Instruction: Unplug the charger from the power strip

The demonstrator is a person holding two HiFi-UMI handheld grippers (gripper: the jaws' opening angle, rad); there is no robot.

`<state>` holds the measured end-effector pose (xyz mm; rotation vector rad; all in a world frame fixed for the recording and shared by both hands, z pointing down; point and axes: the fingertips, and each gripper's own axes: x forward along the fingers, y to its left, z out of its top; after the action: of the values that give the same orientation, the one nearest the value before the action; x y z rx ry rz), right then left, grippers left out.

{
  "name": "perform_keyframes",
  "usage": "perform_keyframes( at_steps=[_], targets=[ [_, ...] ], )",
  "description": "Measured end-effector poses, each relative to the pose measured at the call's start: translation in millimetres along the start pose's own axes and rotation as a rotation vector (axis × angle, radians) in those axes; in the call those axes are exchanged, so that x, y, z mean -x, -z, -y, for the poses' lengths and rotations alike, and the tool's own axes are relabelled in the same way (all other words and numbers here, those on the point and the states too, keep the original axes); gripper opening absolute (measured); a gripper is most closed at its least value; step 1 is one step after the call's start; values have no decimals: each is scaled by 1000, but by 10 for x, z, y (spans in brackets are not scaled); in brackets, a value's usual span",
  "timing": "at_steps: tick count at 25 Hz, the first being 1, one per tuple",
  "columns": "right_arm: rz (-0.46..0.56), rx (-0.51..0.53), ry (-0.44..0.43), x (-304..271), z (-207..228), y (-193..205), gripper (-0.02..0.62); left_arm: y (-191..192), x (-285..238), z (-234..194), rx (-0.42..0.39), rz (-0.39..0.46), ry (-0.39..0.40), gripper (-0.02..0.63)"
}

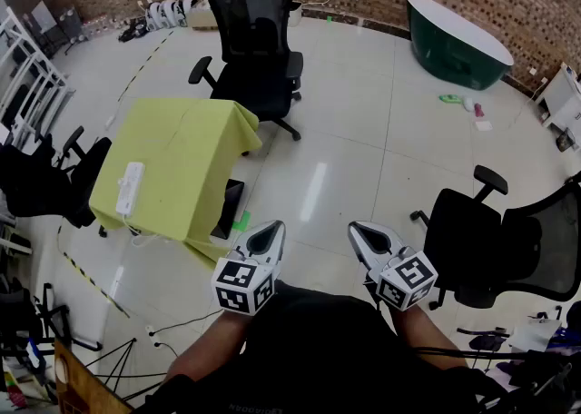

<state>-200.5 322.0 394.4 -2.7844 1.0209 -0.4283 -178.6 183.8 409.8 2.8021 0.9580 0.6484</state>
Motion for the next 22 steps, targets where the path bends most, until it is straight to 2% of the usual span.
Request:
perform_keyframes(
  at_steps=[5, 11, 18, 22],
  targets=[
    [0, -13, 11, -4, 261, 37, 3, -56, -251, 61, -13, 0, 16, 8],
    [4, -37, 10, -156, 479, -68, 3, -141, -475, 7, -17, -42, 24, 8],
    [-37, -38, -5, -613, 825, -137, 3, -309, -972, -352, 14, -43, 24, 8],
    [-78, -6, -27, -1051, 1150, -308, 3, -495, -1417, -693, 55, -21, 17, 8]
  ],
)
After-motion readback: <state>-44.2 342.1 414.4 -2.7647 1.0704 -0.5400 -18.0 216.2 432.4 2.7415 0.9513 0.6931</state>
